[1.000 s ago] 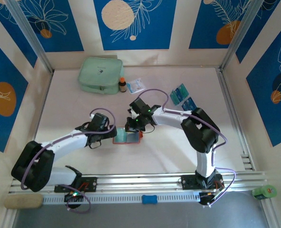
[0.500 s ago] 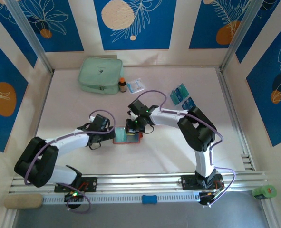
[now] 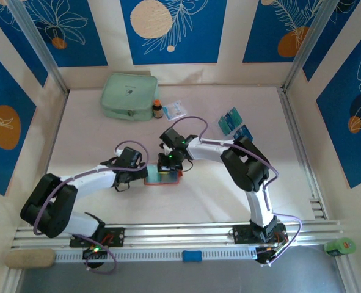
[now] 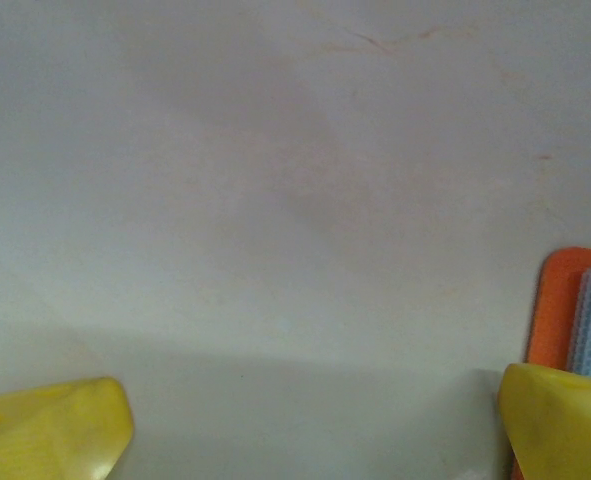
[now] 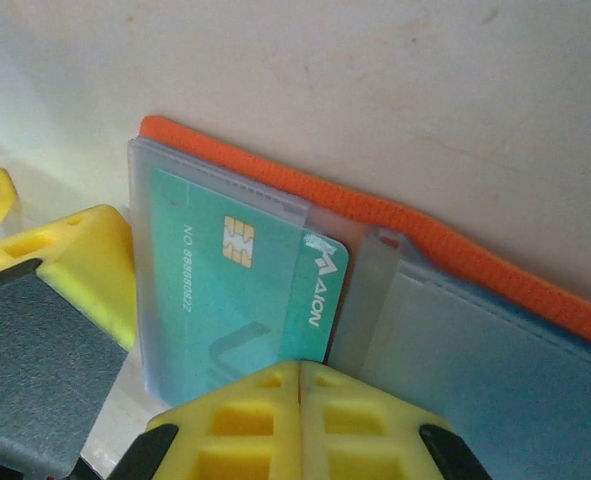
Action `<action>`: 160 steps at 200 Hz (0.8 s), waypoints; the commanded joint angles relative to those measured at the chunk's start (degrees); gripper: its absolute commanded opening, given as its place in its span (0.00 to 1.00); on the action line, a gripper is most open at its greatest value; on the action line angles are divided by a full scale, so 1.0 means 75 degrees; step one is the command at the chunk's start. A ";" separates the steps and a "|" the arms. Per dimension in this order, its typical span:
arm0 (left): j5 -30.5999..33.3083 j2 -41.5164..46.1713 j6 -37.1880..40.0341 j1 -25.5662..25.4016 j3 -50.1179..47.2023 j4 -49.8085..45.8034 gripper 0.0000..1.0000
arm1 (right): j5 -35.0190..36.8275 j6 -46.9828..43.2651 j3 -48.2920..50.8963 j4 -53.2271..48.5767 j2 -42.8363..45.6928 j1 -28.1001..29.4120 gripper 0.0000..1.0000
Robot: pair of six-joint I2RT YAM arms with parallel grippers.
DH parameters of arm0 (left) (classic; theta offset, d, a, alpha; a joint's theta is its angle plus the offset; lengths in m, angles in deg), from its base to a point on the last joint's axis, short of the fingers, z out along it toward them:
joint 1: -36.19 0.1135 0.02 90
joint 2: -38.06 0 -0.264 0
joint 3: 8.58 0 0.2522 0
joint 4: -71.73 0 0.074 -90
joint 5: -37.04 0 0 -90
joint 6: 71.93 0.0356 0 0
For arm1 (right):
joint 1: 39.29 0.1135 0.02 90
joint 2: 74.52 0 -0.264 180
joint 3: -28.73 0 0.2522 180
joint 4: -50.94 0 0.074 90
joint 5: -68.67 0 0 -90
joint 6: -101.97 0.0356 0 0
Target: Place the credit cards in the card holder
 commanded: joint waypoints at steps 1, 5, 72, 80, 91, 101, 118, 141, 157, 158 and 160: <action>-0.0703 -0.0530 -0.0012 0.0148 -0.0345 0.0410 1.00 | -0.0160 -0.0126 -0.0226 -0.0279 -0.0250 0.0125 0.00; -0.0703 -0.0530 -0.0015 0.0148 -0.0348 0.0409 1.00 | -0.0173 -0.0128 -0.0256 -0.0280 -0.0260 0.0131 0.00; -0.0738 -0.0393 -0.0011 0.0148 -0.0397 0.0461 1.00 | -0.0539 0.0062 -0.0459 -0.0128 -0.0488 0.0177 0.00; -0.0750 -0.0350 -0.0001 0.0148 -0.0395 0.0466 1.00 | -0.0536 0.0056 -0.0457 -0.0139 -0.0460 0.0184 0.00; -0.0750 -0.0267 -0.0007 0.0145 -0.0395 0.0434 1.00 | -0.0536 0.0039 -0.0457 -0.0173 -0.0382 0.0171 0.00; -0.0750 -0.0152 0.0019 0.0148 -0.0366 0.0373 1.00 | -0.0497 0.0017 -0.0426 -0.0204 -0.0255 0.0149 0.00; -0.0739 0.0117 0.0047 0.0148 -0.0314 0.0230 1.00 | -0.0331 0.0003 -0.0309 -0.0251 0.0076 0.0092 0.00; -0.0660 0.0543 0.0036 0.0148 -0.0256 0.0002 1.00 | -0.0032 0.0003 -0.0082 -0.0323 0.0534 0.0010 0.00; -0.0587 0.0800 -0.0032 0.0148 -0.0254 -0.0162 1.00 | 0.0168 -0.0010 0.0037 -0.0403 0.0730 0.0007 0.00; -0.0581 0.0821 -0.0040 0.0154 -0.0254 -0.0164 1.00 | 0.0179 -0.0015 0.0045 -0.0406 0.0736 0.0008 0.00; -0.0567 0.0842 -0.0045 0.0158 -0.0260 -0.0180 1.00 | 0.0200 -0.0010 0.0056 -0.0417 0.0758 0.0005 0.00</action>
